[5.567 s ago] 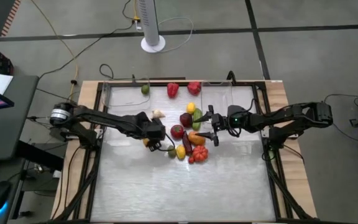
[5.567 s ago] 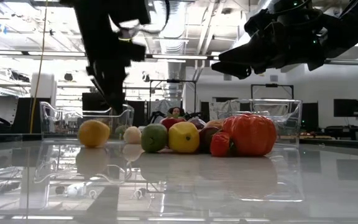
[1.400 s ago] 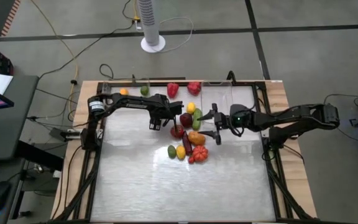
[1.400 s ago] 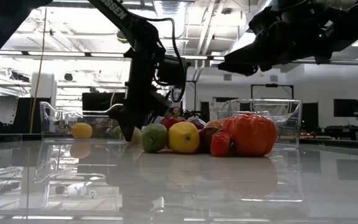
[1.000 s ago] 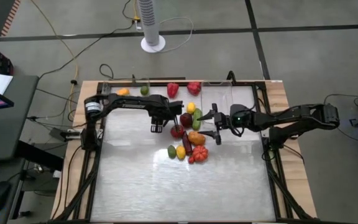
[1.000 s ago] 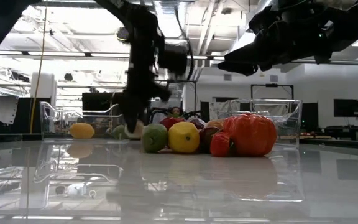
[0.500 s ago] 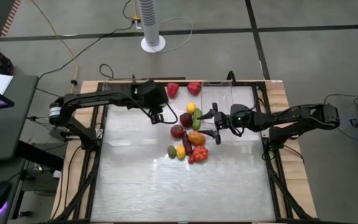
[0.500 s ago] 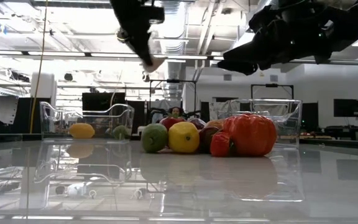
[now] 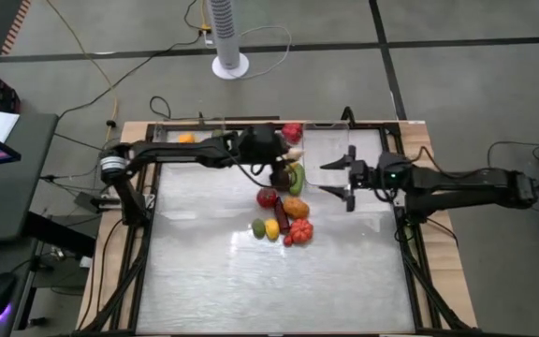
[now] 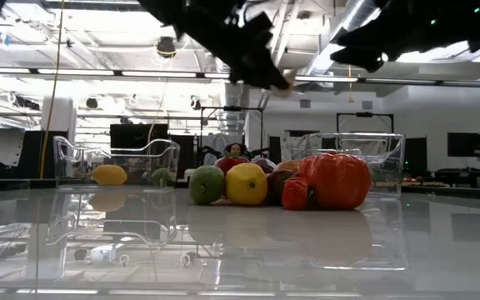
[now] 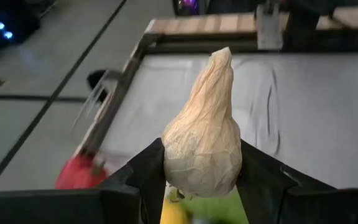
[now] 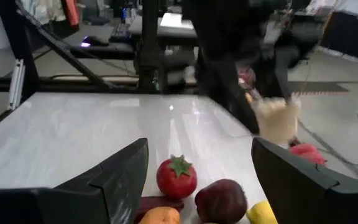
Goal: Sort produce into baskets
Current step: Put the white garlic into the right transparent bin, then put the top red tomato into the left transparent bin
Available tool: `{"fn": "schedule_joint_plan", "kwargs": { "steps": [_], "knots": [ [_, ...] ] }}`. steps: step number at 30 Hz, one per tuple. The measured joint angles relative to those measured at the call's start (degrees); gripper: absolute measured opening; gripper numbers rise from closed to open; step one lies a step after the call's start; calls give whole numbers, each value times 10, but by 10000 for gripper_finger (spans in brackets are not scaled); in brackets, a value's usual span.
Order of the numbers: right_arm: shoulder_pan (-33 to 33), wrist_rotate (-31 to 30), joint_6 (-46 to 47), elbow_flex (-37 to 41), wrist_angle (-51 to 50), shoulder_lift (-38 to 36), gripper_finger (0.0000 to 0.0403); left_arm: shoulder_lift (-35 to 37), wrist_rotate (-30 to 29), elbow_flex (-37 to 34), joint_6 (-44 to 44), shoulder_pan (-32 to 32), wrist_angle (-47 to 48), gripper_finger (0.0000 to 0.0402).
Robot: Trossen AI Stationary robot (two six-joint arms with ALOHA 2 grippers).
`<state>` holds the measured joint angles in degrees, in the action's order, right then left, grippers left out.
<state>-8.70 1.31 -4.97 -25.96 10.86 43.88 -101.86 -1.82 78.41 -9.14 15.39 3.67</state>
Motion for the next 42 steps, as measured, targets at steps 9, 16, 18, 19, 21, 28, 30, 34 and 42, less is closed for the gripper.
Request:
{"fn": "schedule_joint_plan", "kwargs": {
  "steps": [9,16,18,19,21,28,30,34,42],
  "knots": [
    [20,-19,0,0,-12,-6,311,-107,33,5,8,6,-200,154],
    [19,-33,16,0,-16,4,311,-136,81,38,17,5,-184,244],
    [20,-32,20,0,-15,4,311,-131,73,46,4,5,-163,274],
    [20,-32,20,0,-16,3,311,-123,66,46,-1,6,-142,284],
    [21,-33,21,0,-19,3,311,-100,57,44,-17,6,-121,294],
    [56,-54,17,0,-38,-4,311,50,15,-127,-76,-25,-215,264],
    [71,-58,17,0,-34,5,311,105,-17,-199,-67,-33,-249,252],
    [98,-60,14,0,14,66,311,221,-66,-325,-31,-46,-331,234],
    [111,-75,-31,-62,131,271,315,411,-68,-428,31,-51,-338,228]
  ]
}}
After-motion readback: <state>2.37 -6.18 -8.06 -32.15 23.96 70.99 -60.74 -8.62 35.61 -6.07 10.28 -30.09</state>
